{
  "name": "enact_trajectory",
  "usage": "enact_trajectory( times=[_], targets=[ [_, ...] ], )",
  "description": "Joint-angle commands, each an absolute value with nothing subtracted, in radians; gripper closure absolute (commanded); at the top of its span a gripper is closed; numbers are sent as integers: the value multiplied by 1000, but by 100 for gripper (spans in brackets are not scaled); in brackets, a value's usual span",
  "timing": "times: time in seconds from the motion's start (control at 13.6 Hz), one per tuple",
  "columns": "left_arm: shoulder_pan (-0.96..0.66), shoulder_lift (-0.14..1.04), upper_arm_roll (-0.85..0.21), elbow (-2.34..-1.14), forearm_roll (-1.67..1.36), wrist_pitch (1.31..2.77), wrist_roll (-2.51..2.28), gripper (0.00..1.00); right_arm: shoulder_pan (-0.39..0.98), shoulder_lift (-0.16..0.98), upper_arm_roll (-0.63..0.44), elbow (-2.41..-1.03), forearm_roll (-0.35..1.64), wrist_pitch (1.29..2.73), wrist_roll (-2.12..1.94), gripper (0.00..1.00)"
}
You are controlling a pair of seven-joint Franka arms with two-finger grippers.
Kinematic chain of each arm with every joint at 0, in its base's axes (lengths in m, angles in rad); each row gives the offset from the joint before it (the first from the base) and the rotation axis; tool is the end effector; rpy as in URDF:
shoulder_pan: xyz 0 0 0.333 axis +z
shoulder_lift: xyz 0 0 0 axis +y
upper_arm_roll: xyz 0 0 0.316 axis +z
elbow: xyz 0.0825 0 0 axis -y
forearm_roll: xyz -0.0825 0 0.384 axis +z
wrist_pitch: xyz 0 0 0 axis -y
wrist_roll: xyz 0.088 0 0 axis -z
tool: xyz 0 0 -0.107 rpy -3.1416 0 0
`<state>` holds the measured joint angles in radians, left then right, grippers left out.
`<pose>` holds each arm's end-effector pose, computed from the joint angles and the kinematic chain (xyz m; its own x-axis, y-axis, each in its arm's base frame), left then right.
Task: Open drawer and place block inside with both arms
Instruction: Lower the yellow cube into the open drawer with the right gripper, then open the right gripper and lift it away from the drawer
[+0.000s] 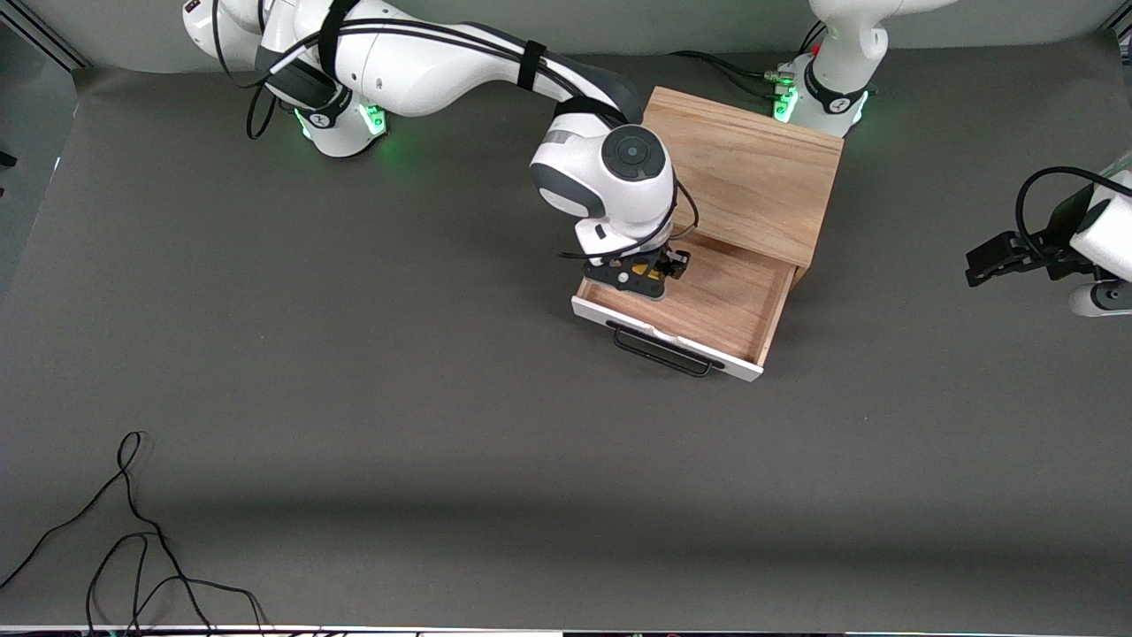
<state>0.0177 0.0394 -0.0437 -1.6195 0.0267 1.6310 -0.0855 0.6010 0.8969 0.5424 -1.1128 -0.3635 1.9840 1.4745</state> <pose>0.5695 -0.0116 0.5845 0.9980 0.0578 -0.0257 0.0571 -0.9980 -0.0272 0.4573 0.6204 0.3218 0.9240 -0.3768 -0.0646 -0.3814 -0.9202 -0.0883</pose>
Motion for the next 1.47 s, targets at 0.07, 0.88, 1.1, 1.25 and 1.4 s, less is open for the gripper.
enact_trajectory(
  times=[0.07,0.88,1.1,1.25,1.4],
  targets=[
    [-80,43,52,-1598,15,1632,-48,0,624,897,540,-1114,-413,1996,1514,0],
    [-28,35,-11,-1595,17,1606,-31,0,352,596,554,-1138,-350,1703,1436,0],
    [-26,31,-9,-1597,17,1595,-29,0,180,493,554,-1184,-198,1703,1151,0],
    [-26,29,-9,-1598,17,1594,-29,0,117,448,525,-1207,-186,1701,1033,0],
    [-26,28,-9,-1598,17,1591,-29,0,78,398,468,-1251,-175,1701,889,0]
  ],
)
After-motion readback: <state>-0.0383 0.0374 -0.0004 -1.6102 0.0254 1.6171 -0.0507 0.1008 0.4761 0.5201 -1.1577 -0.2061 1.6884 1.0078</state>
